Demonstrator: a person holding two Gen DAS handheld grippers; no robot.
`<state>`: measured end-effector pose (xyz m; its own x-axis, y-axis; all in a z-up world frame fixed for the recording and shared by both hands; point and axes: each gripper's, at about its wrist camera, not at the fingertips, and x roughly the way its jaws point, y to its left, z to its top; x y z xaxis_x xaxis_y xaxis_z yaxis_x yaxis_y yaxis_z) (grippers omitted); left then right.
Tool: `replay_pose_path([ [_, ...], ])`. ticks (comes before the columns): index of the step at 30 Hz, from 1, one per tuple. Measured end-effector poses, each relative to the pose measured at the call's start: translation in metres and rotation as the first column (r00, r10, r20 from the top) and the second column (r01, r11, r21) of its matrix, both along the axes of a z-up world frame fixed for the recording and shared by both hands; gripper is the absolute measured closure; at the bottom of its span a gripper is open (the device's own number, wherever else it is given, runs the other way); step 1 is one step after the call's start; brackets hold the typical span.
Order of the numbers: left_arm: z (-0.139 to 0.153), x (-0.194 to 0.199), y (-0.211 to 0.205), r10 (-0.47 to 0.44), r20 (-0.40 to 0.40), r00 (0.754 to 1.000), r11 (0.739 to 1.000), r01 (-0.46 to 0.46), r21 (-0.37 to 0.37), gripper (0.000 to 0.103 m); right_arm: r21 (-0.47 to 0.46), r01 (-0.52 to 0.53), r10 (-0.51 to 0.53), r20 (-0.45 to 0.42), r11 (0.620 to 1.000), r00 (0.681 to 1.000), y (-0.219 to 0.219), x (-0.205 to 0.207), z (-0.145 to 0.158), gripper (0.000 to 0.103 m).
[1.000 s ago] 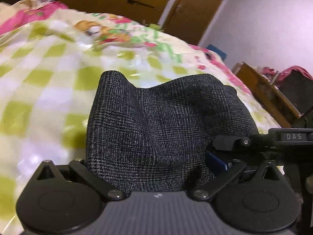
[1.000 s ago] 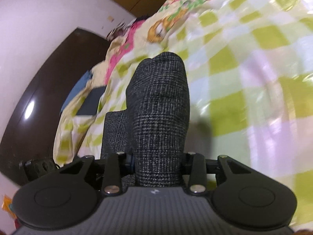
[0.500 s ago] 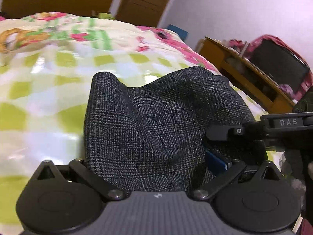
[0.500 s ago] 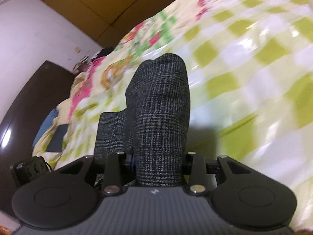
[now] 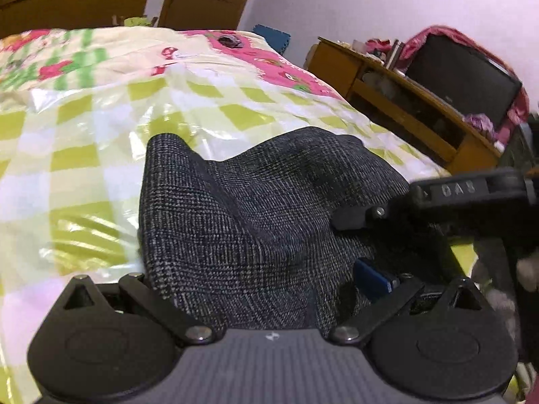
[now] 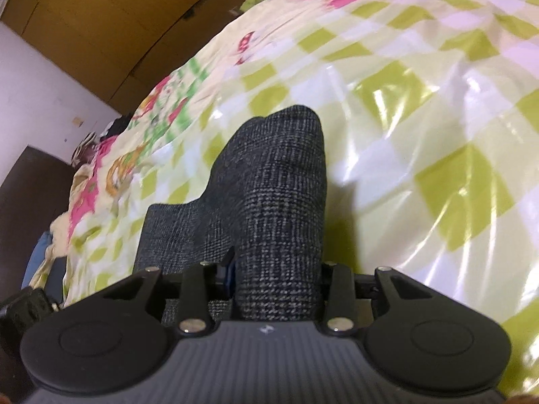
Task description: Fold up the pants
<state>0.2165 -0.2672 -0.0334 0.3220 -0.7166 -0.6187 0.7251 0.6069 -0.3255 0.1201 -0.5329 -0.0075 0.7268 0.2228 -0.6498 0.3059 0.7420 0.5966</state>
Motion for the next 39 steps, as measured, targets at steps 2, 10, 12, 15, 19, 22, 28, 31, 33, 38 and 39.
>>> replay_pose_path([
  [2,-0.001,-0.004,-0.006,-0.008,0.013,1.000,1.000,0.008,0.017,0.000,-0.011,-0.001,0.000,-0.017,1.000,1.000,-0.010,0.001,-0.002,0.064],
  [10,-0.006,-0.009,-0.006,-0.020,0.011,1.000,0.998,0.019,0.055,0.000,-0.119,0.064,-0.066,-0.008,0.991,0.998,-0.027,-0.012,0.019,0.048],
  [12,-0.003,-0.013,0.000,-0.020,0.020,1.000,0.999,0.019,0.051,0.000,-0.204,0.115,-0.107,0.053,0.972,0.993,-0.019,-0.030,0.038,0.048],
  [15,-0.003,-0.013,0.000,-0.026,0.014,1.000,0.998,0.026,0.054,0.000,-0.191,0.079,-0.063,0.091,0.978,0.994,-0.008,-0.050,0.048,0.047],
  [19,-0.006,-0.016,-0.011,-0.016,0.028,0.999,0.996,0.014,0.086,0.000,-0.197,0.066,-0.063,0.020,0.978,0.998,0.001,-0.049,0.032,0.044],
  [22,-0.006,-0.017,-0.015,-0.023,0.030,0.999,0.995,0.020,0.093,0.000,-0.202,0.084,-0.092,-0.027,0.976,0.995,0.000,-0.041,0.015,0.043],
  [28,-0.009,-0.011,-0.037,0.002,0.031,1.000,0.994,-0.005,0.109,0.000,-0.223,0.144,-0.158,-0.045,0.964,0.986,-0.019,-0.021,0.001,0.058],
  [31,-0.011,-0.001,-0.044,0.029,0.005,1.000,0.993,-0.030,0.112,0.000,-0.200,0.165,-0.176,-0.039,0.966,0.984,-0.032,-0.008,0.002,0.059],
  [33,-0.011,0.001,-0.042,0.034,-0.011,0.999,0.993,-0.033,0.114,0.000,-0.218,0.159,-0.173,-0.046,0.963,0.984,-0.031,-0.001,0.003,0.059],
  [38,-0.003,-0.013,-0.028,0.026,0.033,0.999,0.988,-0.030,0.151,0.000,-0.299,0.176,-0.191,-0.021,0.938,0.981,-0.014,-0.017,0.022,0.059],
  [39,-0.001,-0.015,-0.024,0.034,0.041,0.999,0.988,-0.040,0.150,0.000,-0.337,0.198,-0.206,0.013,0.921,0.979,-0.008,-0.028,0.033,0.059],
])
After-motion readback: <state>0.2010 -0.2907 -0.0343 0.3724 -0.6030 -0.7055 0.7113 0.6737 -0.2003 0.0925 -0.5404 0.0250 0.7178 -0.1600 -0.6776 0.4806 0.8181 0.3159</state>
